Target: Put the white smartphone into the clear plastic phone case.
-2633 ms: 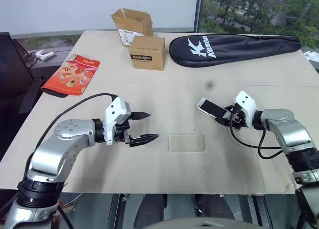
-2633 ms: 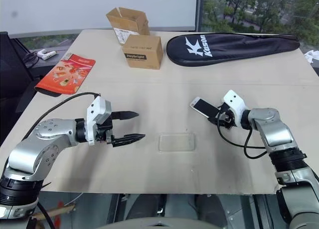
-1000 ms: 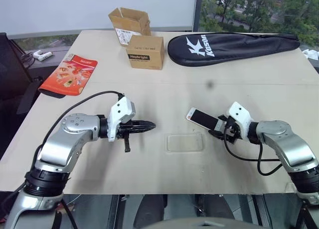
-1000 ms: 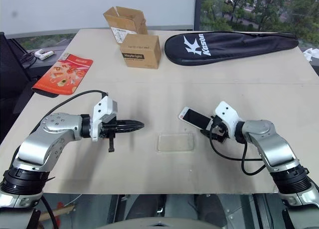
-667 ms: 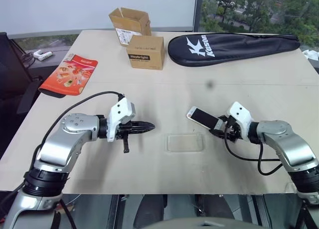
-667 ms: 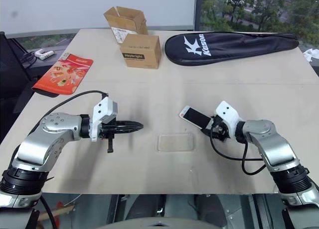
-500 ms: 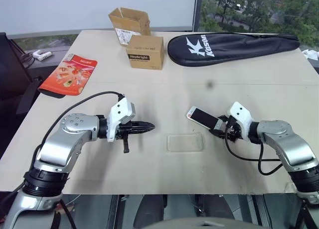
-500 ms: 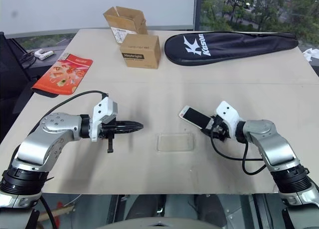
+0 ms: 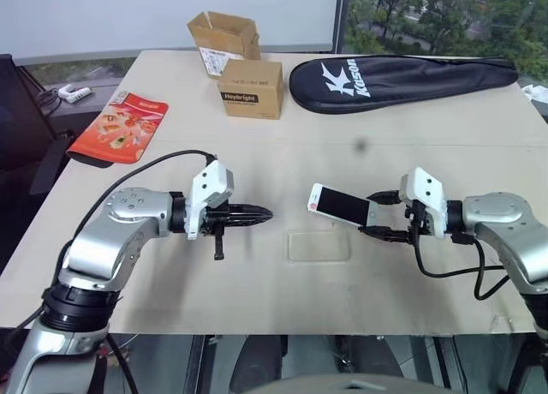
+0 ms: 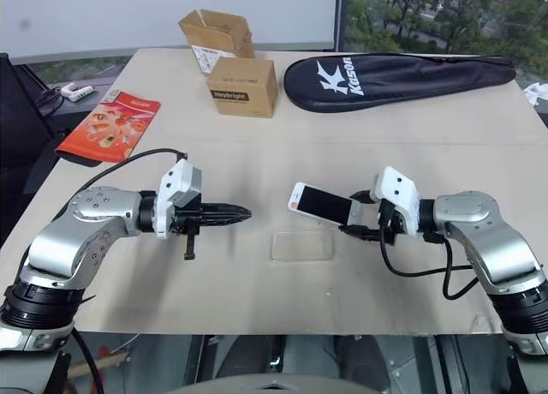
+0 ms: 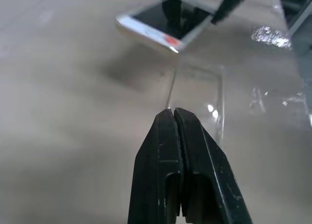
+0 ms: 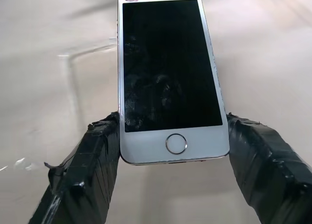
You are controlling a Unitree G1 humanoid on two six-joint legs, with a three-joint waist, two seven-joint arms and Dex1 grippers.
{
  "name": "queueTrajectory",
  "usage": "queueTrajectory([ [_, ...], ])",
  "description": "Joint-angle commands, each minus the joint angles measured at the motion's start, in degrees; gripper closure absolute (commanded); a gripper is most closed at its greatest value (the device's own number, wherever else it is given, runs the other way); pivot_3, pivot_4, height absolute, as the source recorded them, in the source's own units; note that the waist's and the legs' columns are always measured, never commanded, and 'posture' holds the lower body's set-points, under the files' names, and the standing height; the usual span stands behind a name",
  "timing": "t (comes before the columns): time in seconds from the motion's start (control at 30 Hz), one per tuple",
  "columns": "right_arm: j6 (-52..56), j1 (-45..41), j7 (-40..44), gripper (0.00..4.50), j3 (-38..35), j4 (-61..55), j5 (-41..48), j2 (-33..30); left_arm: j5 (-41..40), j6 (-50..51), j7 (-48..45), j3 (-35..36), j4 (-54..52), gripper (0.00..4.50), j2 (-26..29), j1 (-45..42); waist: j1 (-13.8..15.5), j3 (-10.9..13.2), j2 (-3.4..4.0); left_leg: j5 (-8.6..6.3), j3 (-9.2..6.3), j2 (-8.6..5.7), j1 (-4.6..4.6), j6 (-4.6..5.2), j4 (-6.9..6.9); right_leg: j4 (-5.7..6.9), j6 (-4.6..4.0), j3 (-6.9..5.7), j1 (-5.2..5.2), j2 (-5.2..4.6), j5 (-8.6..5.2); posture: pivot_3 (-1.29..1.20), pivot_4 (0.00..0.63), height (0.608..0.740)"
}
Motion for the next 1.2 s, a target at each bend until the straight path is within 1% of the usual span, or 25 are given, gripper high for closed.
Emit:
queueTrajectory([
  [0.03,-2.98,-0.65,2.76,1.62,2.39,-2.46,-2.37,-2.99,-1.10,0.26,-0.57,-1.41,-2.46,4.50,-0.82,-1.40,0.00,0.00,0.00,0.00,0.01,0.00,0.00,0.00,0.00,0.00,0.00,0.00,0.00,0.00,0.00,0.00,0.150,0.740],
  [0.2,-7.11,-1.19,4.46,1.62,6.55,-0.57,-7.04,-4.73,-1.91,1.60,-1.42,-4.74,-4.74,4.50,-2.27,-2.14,-0.02,0.01,-0.01,0.00,0.03,-0.01,0.01,0.00,0.02,0.00,0.00,0.05,0.00,-0.01,0.00,0.00,0.150,0.740],
  [0.37,-8.86,-2.91,4.66,1.62,9.31,0.74,-9.69,-3.33,1.30,-0.72,-3.00,-10.01,-2.84,4.50,-3.47,-4.05,-0.04,0.01,-0.01,0.00,0.05,-0.01,0.01,0.00,0.03,0.00,0.00,0.02,0.00,0.04,0.00,0.00,0.150,0.740],
  [0.6,-10.40,-4.11,5.51,1.62,11.17,2.29,-12.01,-2.52,6.81,-5.55,-4.69,-14.86,2.75,4.50,-5.07,-5.76,0.05,0.01,-0.01,0.00,0.06,-0.01,0.00,0.00,0.04,0.01,0.00,0.03,0.00,0.04,0.00,0.00,0.150,0.740],
  [0.67,-11.06,-4.52,6.00,1.62,11.74,2.87,-12.63,-2.47,8.46,-7.03,-4.09,-16.10,4.60,4.50,-6.58,-6.27,0.05,0.00,-0.01,0.00,0.07,-0.02,0.00,0.00,0.04,0.00,0.00,0.03,0.00,0.04,0.00,0.00,0.150,0.740],
  [0.77,-10.81,-5.14,6.59,1.62,12.19,2.78,-12.60,-2.17,9.77,-8.12,-3.62,-16.56,6.18,4.50,-8.21,-6.31,0.06,0.01,-0.01,0.00,0.07,-0.02,-0.01,0.00,0.07,0.00,0.00,0.04,0.00,0.03,0.00,0.00,0.150,0.740],
  [1.0,-10.49,-5.69,7.78,1.62,12.86,2.84,-13.36,-1.86,12.20,-9.68,-2.60,-17.07,7.54,4.50,-9.39,-4.98,0.02,0.01,-0.01,0.00,0.04,0.00,-0.01,0.00,0.08,0.04,0.00,0.01,0.00,0.04,0.00,0.00,0.150,0.740],
  [1.2,-7.07,-6.92,6.81,1.62,14.13,2.96,-14.98,-1.09,13.21,-9.18,-1.49,-17.35,6.70,4.50,-9.85,-4.17,0.01,0.01,-0.01,0.00,0.02,-0.01,-0.01,0.00,0.15,0.09,0.00,0.03,0.00,0.04,0.00,0.00,0.150,0.740],
])
